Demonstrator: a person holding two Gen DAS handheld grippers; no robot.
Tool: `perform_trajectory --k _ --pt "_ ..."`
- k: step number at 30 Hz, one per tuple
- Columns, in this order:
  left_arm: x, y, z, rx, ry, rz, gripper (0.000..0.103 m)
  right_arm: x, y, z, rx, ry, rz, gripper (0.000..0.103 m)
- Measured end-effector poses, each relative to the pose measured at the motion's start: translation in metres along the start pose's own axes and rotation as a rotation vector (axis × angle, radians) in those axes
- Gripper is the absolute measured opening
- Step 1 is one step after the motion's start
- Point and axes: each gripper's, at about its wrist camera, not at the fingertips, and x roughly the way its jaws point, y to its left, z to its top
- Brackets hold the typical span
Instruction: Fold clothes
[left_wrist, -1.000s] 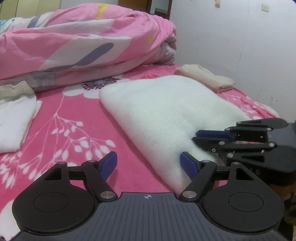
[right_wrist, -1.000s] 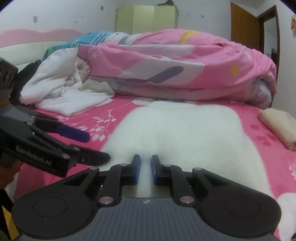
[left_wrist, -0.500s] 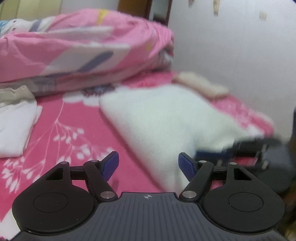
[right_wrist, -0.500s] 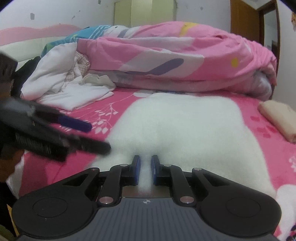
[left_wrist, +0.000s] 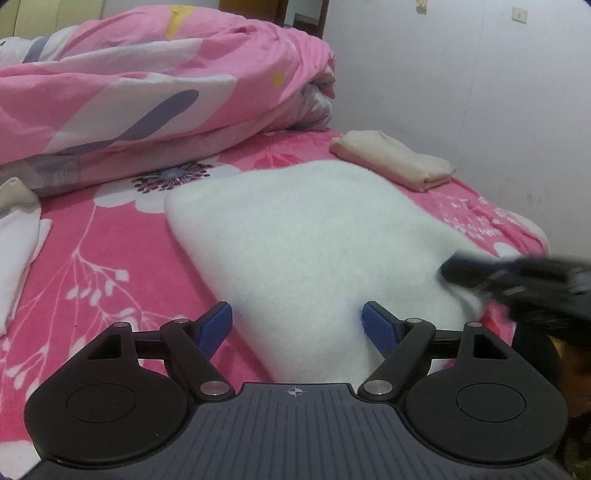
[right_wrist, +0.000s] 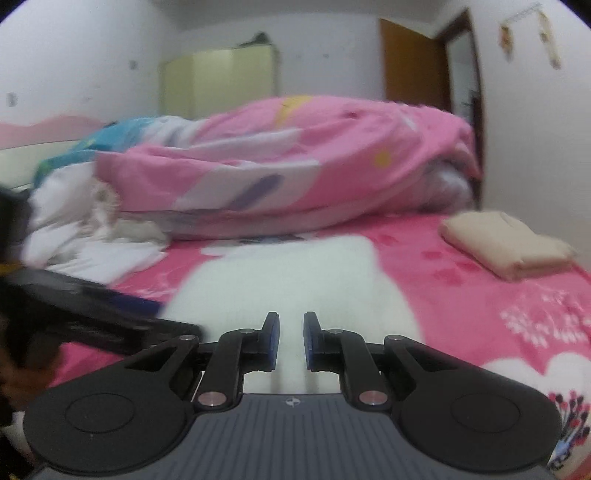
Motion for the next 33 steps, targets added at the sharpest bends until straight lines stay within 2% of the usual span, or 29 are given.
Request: perform_trajectory --k 1,3,7,11,15,20,28,33 --pt "-0.001 -0.001 0.002 0.009 0.003 0.003 0.08 0.013 -0.009 -0.007 0.047 0.041 0.0 0.011" --pt "-0.005 -0.005 0.007 0.035 -0.004 0.012 0.076 0.019 -0.016 -0.018 0.103 0.033 0.021 0.01" --pt "-0.005 -0.016 0.028 0.096 -0.057 0.017 0.074 0.017 -0.01 -0.025 0.091 0.005 0.0 0.01" --pt "0.026 -0.033 0.053 0.181 -0.05 0.022 0.073 0.017 -0.008 -0.029 0.095 -0.025 -0.015 0.011" --pt "0.068 -0.04 0.068 0.22 0.009 0.04 0.074 0.012 -0.01 -0.034 0.086 -0.055 -0.016 0.011" --pt "0.088 -0.035 0.07 0.197 0.048 0.028 0.079 0.011 -0.019 -0.038 0.106 -0.072 0.015 0.011" --pt "0.087 -0.034 0.061 0.194 0.001 0.024 0.08 0.011 -0.023 -0.034 0.121 -0.06 0.039 0.011" --pt "0.086 -0.031 0.057 0.179 -0.035 0.013 0.08 0.0 -0.036 -0.012 0.143 -0.059 0.087 0.013"
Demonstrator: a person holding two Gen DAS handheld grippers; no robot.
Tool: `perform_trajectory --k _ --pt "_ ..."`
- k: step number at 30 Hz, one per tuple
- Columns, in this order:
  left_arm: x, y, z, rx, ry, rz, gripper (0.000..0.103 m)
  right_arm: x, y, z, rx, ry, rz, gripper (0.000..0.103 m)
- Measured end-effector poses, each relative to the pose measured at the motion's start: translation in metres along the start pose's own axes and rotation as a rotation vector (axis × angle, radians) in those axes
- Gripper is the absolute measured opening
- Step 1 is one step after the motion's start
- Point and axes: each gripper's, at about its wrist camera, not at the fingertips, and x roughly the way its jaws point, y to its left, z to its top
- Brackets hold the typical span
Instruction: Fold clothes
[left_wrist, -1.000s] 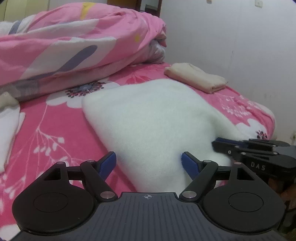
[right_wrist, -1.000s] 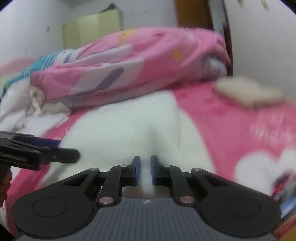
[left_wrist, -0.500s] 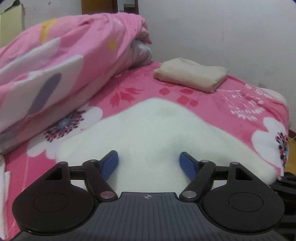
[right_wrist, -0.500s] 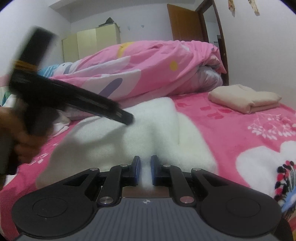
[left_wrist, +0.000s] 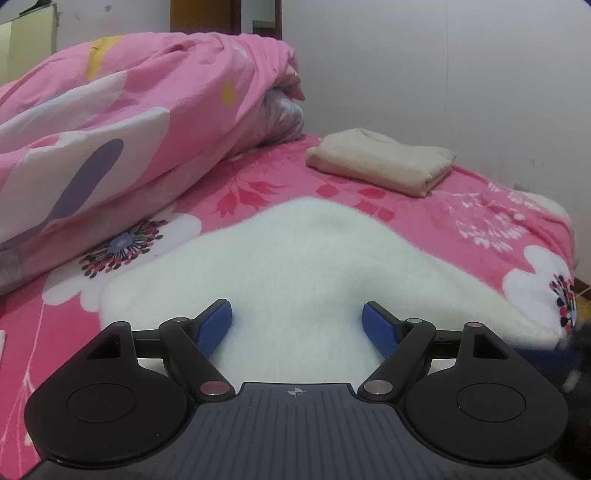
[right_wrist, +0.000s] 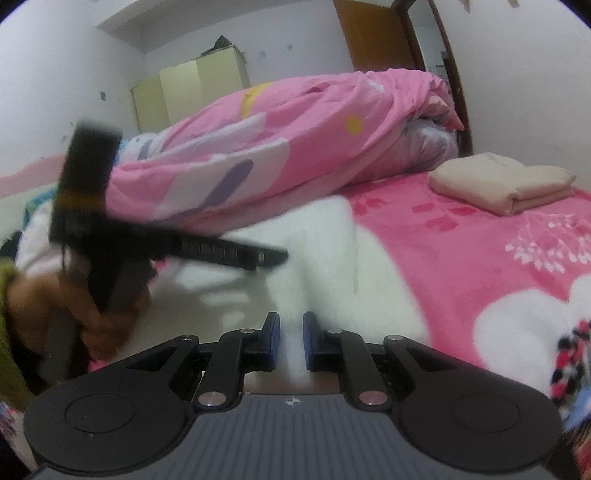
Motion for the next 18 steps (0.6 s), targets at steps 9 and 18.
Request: perform_trajectory --k 9,18 --pt "-0.001 0.002 -0.004 -0.023 -0.031 -0.015 0.08 0.028 0.002 0.011 -0.205 0.064 -0.124 0.02" --pt "-0.002 0.008 -0.007 -0.058 -0.051 -0.04 0.079 0.039 0.011 0.062 -0.245 0.07 -0.143 0.02"
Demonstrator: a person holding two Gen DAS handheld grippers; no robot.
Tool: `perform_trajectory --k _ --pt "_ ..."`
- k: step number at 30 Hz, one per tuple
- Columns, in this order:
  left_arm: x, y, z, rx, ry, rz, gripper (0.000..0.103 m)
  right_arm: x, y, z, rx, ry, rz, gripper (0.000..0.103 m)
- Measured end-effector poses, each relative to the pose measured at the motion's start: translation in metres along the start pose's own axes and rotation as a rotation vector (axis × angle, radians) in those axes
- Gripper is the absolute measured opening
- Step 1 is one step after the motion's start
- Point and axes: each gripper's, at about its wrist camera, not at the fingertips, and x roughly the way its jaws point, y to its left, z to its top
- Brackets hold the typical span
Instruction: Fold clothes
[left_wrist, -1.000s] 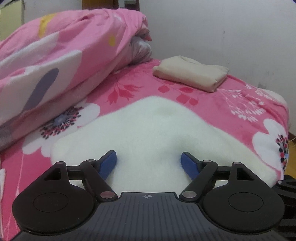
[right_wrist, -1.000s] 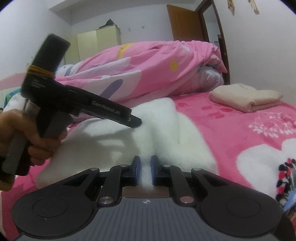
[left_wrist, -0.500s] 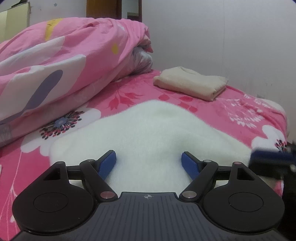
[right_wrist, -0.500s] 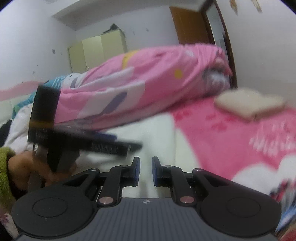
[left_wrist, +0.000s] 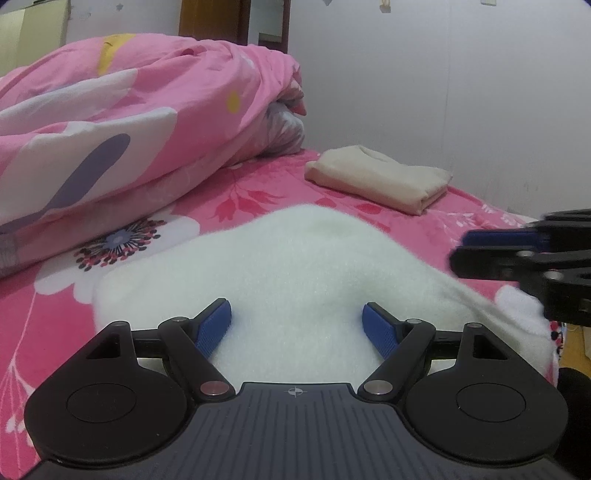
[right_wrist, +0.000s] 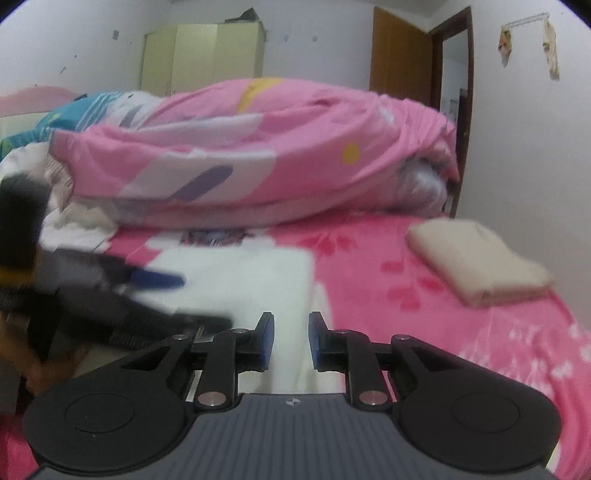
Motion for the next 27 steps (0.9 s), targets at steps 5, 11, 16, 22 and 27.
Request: perform_trajectory --k 5,11,16,22,27 --pt "-0.001 0.001 -0.001 -0.001 -0.005 -0.007 0.079 0.035 -0.012 -0.019 0.077 0.082 0.055 0.02" --pt "-0.03 0.012 -0.003 -0.124 -0.036 -0.052 0.079 0.037 -0.013 -0.024 0.076 0.072 0.059 0.02" --pt "-0.044 0.001 -0.019 -0.069 -0.057 -0.014 0.079 0.035 -0.02 -0.012 0.09 0.087 0.095 0.021" --pt "-0.037 -0.005 -0.021 -0.064 -0.068 0.008 0.084 0.039 -0.021 0.024 0.042 0.041 0.103 0.022" --pt "-0.037 -0.005 -0.023 -0.07 -0.073 0.006 0.084 0.083 -0.022 0.016 0.032 0.137 0.088 0.022"
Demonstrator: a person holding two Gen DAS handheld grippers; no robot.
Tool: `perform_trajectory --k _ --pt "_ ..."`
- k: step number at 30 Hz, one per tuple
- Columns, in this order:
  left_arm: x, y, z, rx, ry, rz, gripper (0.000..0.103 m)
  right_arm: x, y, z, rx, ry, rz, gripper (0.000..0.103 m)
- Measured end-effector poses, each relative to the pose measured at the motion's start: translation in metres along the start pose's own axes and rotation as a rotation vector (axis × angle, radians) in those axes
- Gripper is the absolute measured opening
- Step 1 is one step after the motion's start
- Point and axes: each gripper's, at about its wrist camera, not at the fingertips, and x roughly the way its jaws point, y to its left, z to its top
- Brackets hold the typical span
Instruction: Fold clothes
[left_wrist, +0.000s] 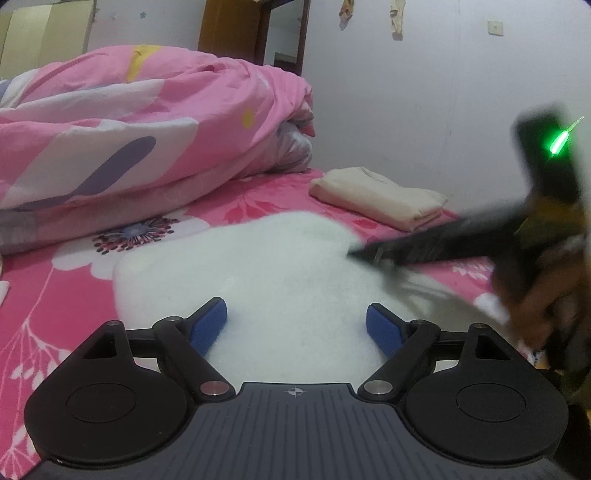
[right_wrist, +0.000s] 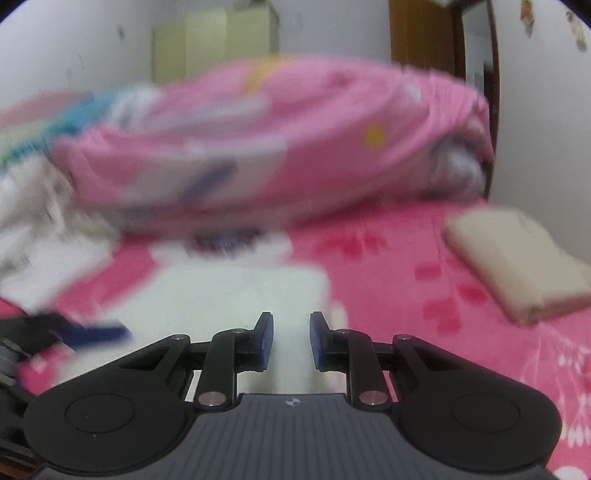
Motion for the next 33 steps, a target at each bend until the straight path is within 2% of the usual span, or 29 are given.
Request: perform_trajectory --k 3,6,10,12,14,17,20,23,28,33 --pt "0.0 -0.001 0.0 0.002 0.0 0.004 0.084 0.007 -0.006 -0.011 0.011 -0.011 0.009 0.023" --pt "0.0 -0.001 0.0 -0.001 0.0 0.004 0.084 0.004 -0.004 -0.006 -0.011 0.016 -0.001 0.023" --pt "-0.001 -0.003 0.0 -0.002 0.0 0.006 0.084 0.0 -0.001 0.02 -0.025 0.022 0.004 0.023" --pt "-0.001 -0.003 -0.001 -0.001 0.0 0.008 0.084 0.001 0.0 0.034 -0.038 -0.006 0.003 0.023" --pt "-0.001 -0.003 -0.001 -0.001 0.0 0.008 0.084 0.006 0.001 0.046 -0.043 -0.029 0.004 0.023" --pt "-0.001 -0.003 -0.001 0.002 0.0 0.009 0.084 0.03 -0.004 0.05 -0.032 -0.017 0.007 0.023" --pt "0.0 -0.003 -0.001 0.004 0.0 0.009 0.084 0.066 -0.014 0.033 0.012 0.066 0.015 0.026" --pt "0.0 -0.003 -0.002 0.009 -0.006 0.011 0.085 0.074 -0.029 0.023 0.092 0.062 0.054 0.034" --pt "0.001 -0.005 -0.003 0.011 -0.012 0.021 0.085 0.075 -0.04 0.021 0.149 0.065 0.062 0.045" --pt "0.002 -0.007 -0.002 0.018 -0.01 0.026 0.085 0.072 -0.035 0.019 0.131 0.04 0.044 0.046"
